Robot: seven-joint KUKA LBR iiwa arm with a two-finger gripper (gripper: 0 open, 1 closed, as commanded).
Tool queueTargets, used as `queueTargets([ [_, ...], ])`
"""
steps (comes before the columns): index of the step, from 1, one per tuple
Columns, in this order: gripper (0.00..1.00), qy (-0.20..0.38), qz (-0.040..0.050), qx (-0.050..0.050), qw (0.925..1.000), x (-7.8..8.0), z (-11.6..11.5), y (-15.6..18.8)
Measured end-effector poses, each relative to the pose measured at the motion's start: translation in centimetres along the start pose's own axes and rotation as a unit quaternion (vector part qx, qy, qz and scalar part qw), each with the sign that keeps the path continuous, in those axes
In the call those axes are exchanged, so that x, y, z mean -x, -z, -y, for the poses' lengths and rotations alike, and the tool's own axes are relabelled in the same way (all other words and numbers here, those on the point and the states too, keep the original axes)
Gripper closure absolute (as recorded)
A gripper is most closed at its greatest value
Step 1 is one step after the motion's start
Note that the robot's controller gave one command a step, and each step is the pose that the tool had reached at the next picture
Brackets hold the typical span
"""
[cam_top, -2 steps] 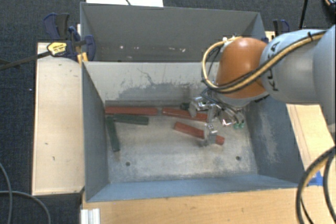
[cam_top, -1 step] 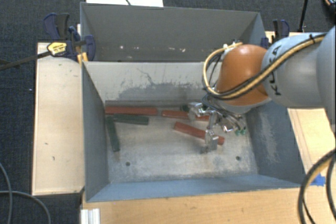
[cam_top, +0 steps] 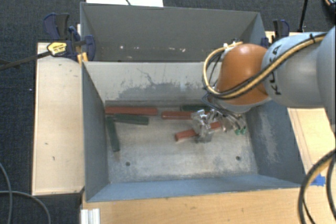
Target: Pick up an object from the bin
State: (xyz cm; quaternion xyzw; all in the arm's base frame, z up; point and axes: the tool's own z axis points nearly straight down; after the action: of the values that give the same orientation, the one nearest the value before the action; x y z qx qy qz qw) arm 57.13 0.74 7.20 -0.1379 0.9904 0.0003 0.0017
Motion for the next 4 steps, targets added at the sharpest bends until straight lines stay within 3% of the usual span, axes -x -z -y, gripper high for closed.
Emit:
queueTargets([
  [1, 0.00, -0.001, -0.0010, 0.000, 1.0000, -0.06, -0.02, -0.13],
  [2, 1.00, -0.001, 0.0001, 0.000, 1.0000, 0.01, -0.01, 0.00],
  [3, 0.00, -0.002, -0.0014, 0.000, 1.0000, -0.10, -0.02, -0.14],
  [4, 1.00, -0.002, -0.0002, 0.000, 1.0000, 0.00, -0.01, -0.01],
])
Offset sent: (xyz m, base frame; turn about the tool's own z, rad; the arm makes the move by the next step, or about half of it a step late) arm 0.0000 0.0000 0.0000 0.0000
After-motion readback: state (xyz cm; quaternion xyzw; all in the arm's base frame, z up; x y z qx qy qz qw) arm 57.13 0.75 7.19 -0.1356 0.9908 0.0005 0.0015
